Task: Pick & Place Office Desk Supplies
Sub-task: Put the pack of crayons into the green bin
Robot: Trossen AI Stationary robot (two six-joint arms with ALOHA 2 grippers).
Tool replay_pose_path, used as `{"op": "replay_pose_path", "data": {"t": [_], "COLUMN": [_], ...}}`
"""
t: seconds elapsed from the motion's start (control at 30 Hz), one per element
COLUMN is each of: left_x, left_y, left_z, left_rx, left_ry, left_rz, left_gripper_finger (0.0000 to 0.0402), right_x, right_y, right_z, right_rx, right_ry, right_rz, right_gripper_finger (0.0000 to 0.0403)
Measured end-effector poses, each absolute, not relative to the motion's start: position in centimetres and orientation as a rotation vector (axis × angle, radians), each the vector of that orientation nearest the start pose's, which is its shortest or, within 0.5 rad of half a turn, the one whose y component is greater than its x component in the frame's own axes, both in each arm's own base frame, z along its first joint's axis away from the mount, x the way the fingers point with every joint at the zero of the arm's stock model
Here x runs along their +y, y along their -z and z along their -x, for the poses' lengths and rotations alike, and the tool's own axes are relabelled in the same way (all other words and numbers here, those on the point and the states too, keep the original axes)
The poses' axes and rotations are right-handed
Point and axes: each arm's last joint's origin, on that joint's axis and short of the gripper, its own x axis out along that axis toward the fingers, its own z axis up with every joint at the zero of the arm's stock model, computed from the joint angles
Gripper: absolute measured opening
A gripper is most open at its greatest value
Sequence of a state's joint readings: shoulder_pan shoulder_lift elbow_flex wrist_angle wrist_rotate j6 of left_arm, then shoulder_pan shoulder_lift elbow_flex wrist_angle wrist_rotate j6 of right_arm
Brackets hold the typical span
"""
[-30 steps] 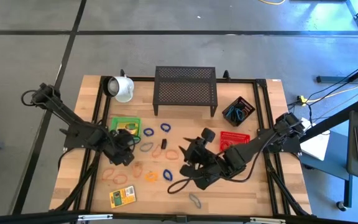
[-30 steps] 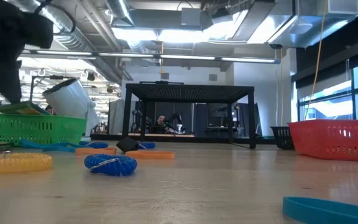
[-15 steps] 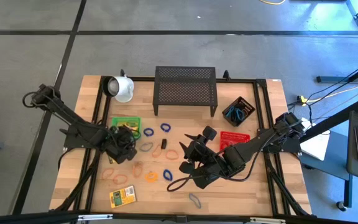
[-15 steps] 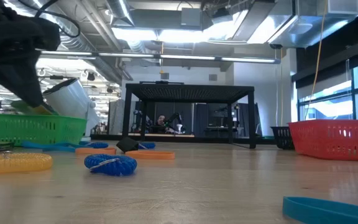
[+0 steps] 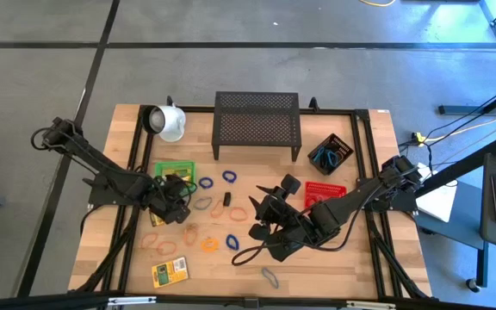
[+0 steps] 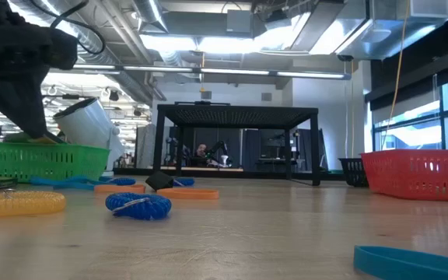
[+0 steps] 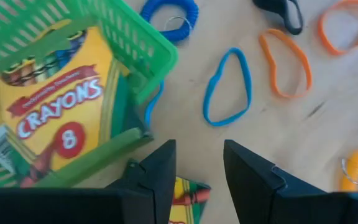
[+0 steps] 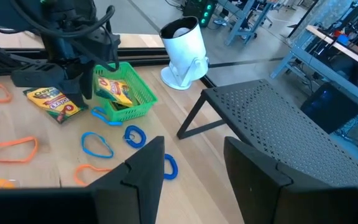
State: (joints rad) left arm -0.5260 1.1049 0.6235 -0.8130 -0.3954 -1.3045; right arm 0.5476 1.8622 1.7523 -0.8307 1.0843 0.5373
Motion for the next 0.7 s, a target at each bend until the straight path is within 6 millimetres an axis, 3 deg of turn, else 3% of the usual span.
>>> {"op": "replay_pose_path", "data": {"t": [0.47, 0.7], "left_x": [-7.9, -7.5], "left_y": [-17.4, -16.6], "left_z": [-15.6, -15.2], "left_rx": [1.068, 1.079], "left_ry": [-0.680, -0.807], "left_rz": [0.471, 0.366], "left_gripper_finger": [0.0127, 0.0127], "right_x": [17.2, 17.1], "right_y": [-32.3, -32.3], "right_z": [-35.5, -35.6], "right_rx": [0.492, 0.492], "right_ry": [0.667, 0.669], "right_rz": [0.176, 0.175], "right_gripper_finger": [0.0167, 0.0167]}}
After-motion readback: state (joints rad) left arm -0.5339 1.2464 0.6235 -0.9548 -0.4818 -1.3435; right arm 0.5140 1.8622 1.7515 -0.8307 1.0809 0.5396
